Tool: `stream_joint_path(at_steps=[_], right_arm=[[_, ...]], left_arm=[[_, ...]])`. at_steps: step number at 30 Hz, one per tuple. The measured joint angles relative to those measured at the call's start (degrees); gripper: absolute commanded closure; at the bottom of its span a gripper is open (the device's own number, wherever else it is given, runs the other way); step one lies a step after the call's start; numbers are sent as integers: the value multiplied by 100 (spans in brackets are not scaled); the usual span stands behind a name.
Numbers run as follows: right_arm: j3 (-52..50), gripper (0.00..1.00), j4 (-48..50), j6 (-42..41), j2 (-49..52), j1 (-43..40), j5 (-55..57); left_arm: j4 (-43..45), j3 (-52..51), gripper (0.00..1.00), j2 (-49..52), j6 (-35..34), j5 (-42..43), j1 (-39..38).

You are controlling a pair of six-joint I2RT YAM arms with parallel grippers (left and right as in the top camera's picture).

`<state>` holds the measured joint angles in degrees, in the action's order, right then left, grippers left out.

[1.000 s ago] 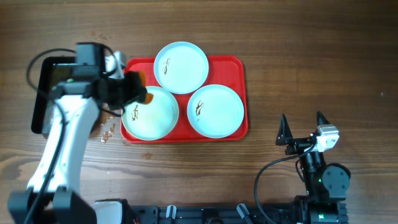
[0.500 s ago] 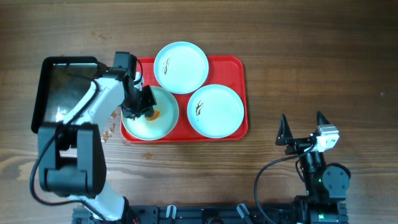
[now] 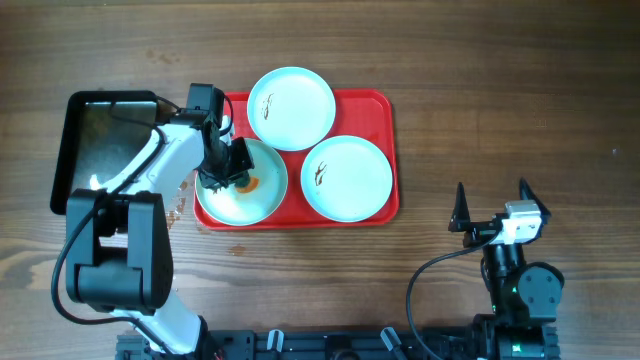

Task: Clean dirty plates on tray and stack at the side
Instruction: 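Carry the sponge with the left gripper onto the lower-left plate, then reach the right gripper to the rim of the top plate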

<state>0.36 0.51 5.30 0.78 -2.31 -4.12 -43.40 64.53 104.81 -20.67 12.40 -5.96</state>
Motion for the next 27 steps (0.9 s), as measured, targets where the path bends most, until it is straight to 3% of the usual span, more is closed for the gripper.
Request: stream_joint_path(at_steps=[5, 9, 12, 15, 18, 22, 27], right_arm=[[2, 0, 966, -909, -4, -7, -1351], [0, 0, 1126, -2507, -4, -4, -2813], [0, 0, 1814, -3921, -4, -7, -3248], [26, 0, 2371, -4693, 20, -4, -3676], [216, 0, 2208, -4903, 380, -7, -4216], [968, 0, 1808, -4616, 1668, -4, -5099], [2931, 0, 1508, -3952, 4459, -4, -6830]], left_arm=[[37, 0, 96, 0, 2, -17, 0], [35, 0, 96, 0, 17, -20, 0], [42, 0, 96, 0, 20, -20, 0], [87, 0, 96, 0, 20, -20, 0], [98, 0, 96, 0, 20, -20, 0], [98, -4, 96, 0, 20, -24, 0], [96, -9, 96, 0, 20, -46, 0]])
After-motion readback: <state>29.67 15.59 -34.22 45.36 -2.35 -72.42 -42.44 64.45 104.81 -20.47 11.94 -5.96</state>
